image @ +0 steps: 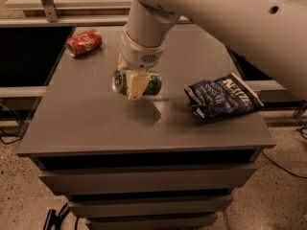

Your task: Place green can upright

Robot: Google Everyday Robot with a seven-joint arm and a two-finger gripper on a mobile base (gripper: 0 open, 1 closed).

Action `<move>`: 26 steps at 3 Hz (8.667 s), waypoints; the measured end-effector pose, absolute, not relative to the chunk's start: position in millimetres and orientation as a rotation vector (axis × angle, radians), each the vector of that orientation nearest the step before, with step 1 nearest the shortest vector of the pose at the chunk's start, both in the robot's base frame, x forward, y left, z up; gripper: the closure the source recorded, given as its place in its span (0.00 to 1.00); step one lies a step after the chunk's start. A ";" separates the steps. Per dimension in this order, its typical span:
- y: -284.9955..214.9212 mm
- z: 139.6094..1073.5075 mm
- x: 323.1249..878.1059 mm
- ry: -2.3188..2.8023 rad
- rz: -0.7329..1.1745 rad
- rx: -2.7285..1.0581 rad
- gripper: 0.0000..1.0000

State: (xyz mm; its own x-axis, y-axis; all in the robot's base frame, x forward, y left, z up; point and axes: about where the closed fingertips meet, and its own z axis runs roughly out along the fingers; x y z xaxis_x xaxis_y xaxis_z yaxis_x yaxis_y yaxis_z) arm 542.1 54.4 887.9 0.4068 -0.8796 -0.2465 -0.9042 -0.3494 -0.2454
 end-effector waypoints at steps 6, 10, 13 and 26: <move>71.7 897.7 573.9 1.675 0.372 -1.823 1.00; 87.9 910.1 603.5 1.716 0.391 -1.515 1.00; 72.6 896.0 629.1 1.652 0.722 -1.250 1.00; 86.9 906.3 647.0 1.578 0.939 -1.179 0.00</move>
Offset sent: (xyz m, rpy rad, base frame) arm 0.0281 0.0270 0.0149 0.1772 0.0315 -0.1435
